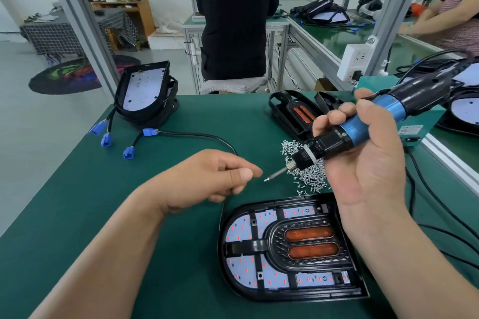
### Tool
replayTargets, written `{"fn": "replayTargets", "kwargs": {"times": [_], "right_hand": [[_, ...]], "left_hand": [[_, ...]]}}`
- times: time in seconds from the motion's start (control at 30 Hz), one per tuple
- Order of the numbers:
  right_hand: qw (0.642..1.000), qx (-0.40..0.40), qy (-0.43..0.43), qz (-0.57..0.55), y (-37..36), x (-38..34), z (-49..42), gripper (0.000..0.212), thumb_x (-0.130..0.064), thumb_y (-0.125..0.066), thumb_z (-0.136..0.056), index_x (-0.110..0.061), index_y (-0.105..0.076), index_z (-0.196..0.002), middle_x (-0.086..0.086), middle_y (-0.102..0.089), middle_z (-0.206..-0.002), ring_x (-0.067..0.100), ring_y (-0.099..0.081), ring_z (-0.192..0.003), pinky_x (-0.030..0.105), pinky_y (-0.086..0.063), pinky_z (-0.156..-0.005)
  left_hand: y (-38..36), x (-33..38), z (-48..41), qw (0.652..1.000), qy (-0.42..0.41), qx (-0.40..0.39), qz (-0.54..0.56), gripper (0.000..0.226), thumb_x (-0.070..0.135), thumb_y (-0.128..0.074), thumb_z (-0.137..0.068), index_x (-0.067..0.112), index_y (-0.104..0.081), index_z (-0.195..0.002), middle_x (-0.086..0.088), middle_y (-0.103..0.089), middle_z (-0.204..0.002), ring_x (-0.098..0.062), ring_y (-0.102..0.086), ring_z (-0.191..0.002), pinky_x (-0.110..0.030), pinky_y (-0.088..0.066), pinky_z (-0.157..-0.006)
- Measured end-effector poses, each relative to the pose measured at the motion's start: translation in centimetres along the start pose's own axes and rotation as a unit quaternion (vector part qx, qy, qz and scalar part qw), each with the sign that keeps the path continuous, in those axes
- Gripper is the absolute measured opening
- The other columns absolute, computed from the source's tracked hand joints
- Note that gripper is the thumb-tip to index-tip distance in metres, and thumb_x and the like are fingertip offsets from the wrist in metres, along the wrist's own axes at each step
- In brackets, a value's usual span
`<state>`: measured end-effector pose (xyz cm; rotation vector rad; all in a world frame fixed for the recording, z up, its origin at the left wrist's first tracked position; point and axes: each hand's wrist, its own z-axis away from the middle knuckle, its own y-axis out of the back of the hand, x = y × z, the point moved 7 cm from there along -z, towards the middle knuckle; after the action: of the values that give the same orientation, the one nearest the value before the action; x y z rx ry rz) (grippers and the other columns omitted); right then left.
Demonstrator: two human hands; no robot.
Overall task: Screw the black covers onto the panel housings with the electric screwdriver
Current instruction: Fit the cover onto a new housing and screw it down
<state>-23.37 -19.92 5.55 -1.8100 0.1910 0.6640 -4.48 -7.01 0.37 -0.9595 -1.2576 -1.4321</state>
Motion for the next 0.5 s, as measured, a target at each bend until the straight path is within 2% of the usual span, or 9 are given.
{"fn": "replayTargets", "kwargs": {"times": [0.1, 0.23, 0.37, 0.5], "right_hand": [[0.999, -0.028, -0.010, 0.014, -0.8, 0.3, 0.6, 0.016, -0.013, -0.059, -0.104, -0.016, -0.057, -0.119, 0.000, -0.056, -0.085, 0.015, -0.056, -0.071, 0.035, -0.054, -0.083], [0.995, -0.076, -0.025, 0.059, -1.9, 1.2, 1.6, 0.012, -0.020, -0.059, -0.105, -0.019, -0.058, -0.117, -0.002, -0.055, -0.083, 0.014, -0.054, -0.069, 0.035, -0.054, -0.079], [0.986, -0.120, -0.019, 0.116, -3.1, 1.7, 2.5, 0.011, -0.016, -0.057, -0.104, -0.020, -0.058, -0.114, -0.001, -0.054, -0.081, 0.015, -0.053, -0.068, 0.036, -0.053, -0.078], [0.979, -0.133, -0.020, 0.155, -3.6, 2.0, 2.9, 0.021, -0.020, -0.065, -0.094, -0.018, -0.058, -0.114, 0.001, -0.054, -0.079, 0.017, -0.054, -0.066, 0.038, -0.053, -0.075]], "left_hand": [[0.5, -0.3, 0.7, 0.993, 0.040, -0.039, -0.103, 0.030, 0.047, -0.069, -0.093, 0.026, -0.081, -0.110, 0.006, -0.056, -0.074, -0.015, -0.041, -0.068, -0.022, -0.035, -0.057], [-0.2, -0.9, 1.0, 0.980, 0.074, -0.095, -0.158, 0.045, 0.061, -0.071, -0.081, 0.024, -0.082, -0.105, 0.006, -0.058, -0.074, -0.015, -0.046, -0.072, -0.023, -0.039, -0.058], [-0.2, -1.1, 0.8, 0.983, 0.071, -0.082, -0.147, 0.041, 0.056, -0.073, -0.081, 0.022, -0.082, -0.102, 0.006, -0.057, -0.072, -0.014, -0.045, -0.069, -0.022, -0.038, -0.056], [-0.2, -1.4, 0.6, 0.987, 0.070, -0.076, -0.126, 0.035, 0.046, -0.075, -0.088, 0.014, -0.082, -0.099, 0.004, -0.054, -0.069, -0.015, -0.041, -0.063, -0.024, -0.036, -0.054]]}}
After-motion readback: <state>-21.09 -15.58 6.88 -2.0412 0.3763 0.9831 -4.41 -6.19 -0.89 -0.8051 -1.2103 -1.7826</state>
